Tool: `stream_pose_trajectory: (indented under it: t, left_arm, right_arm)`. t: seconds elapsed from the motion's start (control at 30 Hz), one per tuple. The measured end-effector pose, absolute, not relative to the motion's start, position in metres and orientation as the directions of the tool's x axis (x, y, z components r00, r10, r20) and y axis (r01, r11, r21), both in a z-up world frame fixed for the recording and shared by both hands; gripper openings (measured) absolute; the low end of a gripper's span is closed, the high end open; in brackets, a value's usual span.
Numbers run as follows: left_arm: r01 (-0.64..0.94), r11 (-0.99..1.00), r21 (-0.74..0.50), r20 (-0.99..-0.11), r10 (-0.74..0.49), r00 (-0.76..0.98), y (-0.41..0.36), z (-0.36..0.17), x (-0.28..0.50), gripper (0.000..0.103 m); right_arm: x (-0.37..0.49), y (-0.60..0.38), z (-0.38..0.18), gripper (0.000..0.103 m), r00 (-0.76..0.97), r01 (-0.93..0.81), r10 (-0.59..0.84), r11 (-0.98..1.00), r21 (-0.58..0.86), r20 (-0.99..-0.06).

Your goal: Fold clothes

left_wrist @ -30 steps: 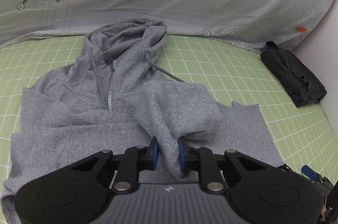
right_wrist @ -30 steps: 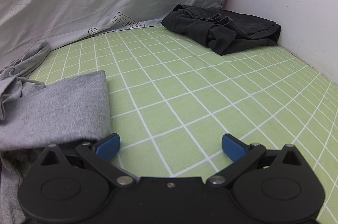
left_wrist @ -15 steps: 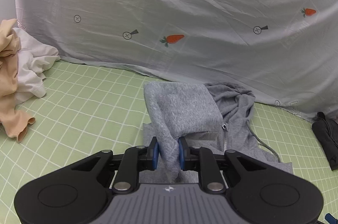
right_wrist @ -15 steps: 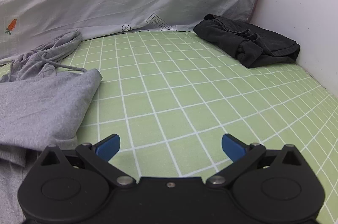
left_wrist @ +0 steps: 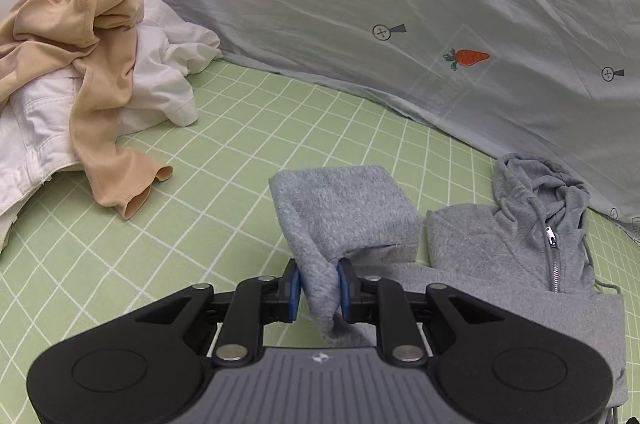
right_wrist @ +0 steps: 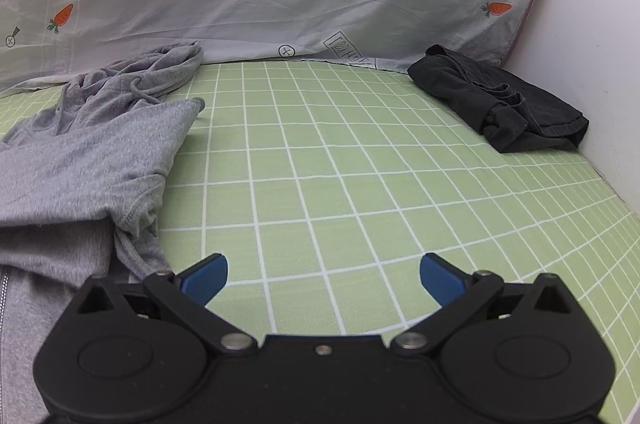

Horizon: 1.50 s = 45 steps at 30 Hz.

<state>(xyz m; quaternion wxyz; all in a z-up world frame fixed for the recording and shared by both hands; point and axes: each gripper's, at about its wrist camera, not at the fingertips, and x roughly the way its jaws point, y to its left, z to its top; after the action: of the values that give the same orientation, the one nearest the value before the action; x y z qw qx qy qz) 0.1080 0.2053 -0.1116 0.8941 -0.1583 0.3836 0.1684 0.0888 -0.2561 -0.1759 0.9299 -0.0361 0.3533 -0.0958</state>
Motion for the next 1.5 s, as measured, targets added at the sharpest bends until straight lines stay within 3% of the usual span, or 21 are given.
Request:
stream_pose_trajectory:
  t: [0.27,0.43,0.7,0.87,0.93,1.03,1.1,1.33,1.5]
  left_arm:
    - [-0.509,0.857,-0.077,-0.805,0.248,0.539,0.237,-0.148,0.102,0.022]
    - [-0.521,0.846,-0.116,-0.818,0.216,0.533,0.252,-0.154,0.102,0.024]
    - [-0.566,0.822,-0.063,-0.831,0.271,0.486,0.262,-0.159,0.094,0.021]
    - [-0.608,0.784,-0.129,-0.836,0.244,0.492,0.275,-0.155,0.081,0.022]
    - [-0.615,0.765,-0.191,-0.833,0.206,0.514,0.279,-0.152,0.076,0.028]
    - [-0.585,0.777,-0.234,-0.812,0.175,0.557,0.274,-0.143,0.075,0.050]
    - [-0.545,0.803,-0.243,-0.794,0.159,0.587,0.265,-0.137,0.078,0.056]
    - [-0.336,0.923,-0.187,-0.782,0.067,0.619,0.215,-0.138,0.103,0.070]
    - [-0.235,0.967,-0.100,-0.807,0.060,0.588,0.187,-0.153,0.120,0.070]
  right_arm:
    - [0.096,-0.225,-0.169,0.103,0.745,0.036,-0.106,0.992,-0.118,-0.658]
    - [0.110,-0.202,-0.177,0.103,0.724,-0.053,-0.064,0.988,-0.147,-0.687]
    - [0.125,-0.217,-0.174,0.103,0.713,0.106,-0.224,0.971,-0.214,-0.664]
    - [0.116,-0.220,-0.178,0.103,0.692,0.137,-0.240,0.970,-0.202,-0.681]
    - [0.115,-0.216,-0.179,0.103,0.691,0.125,-0.242,0.968,-0.216,-0.681]
    - [0.118,-0.215,-0.185,0.103,0.675,0.118,-0.238,0.969,-0.216,-0.698]
    - [0.116,-0.215,-0.187,0.103,0.678,0.119,-0.236,0.970,-0.213,-0.696]
    - [0.111,-0.226,-0.192,0.103,0.698,0.142,-0.192,0.981,-0.129,-0.690]
    - [0.109,-0.236,-0.196,0.103,0.704,0.157,-0.151,0.986,-0.055,-0.694]
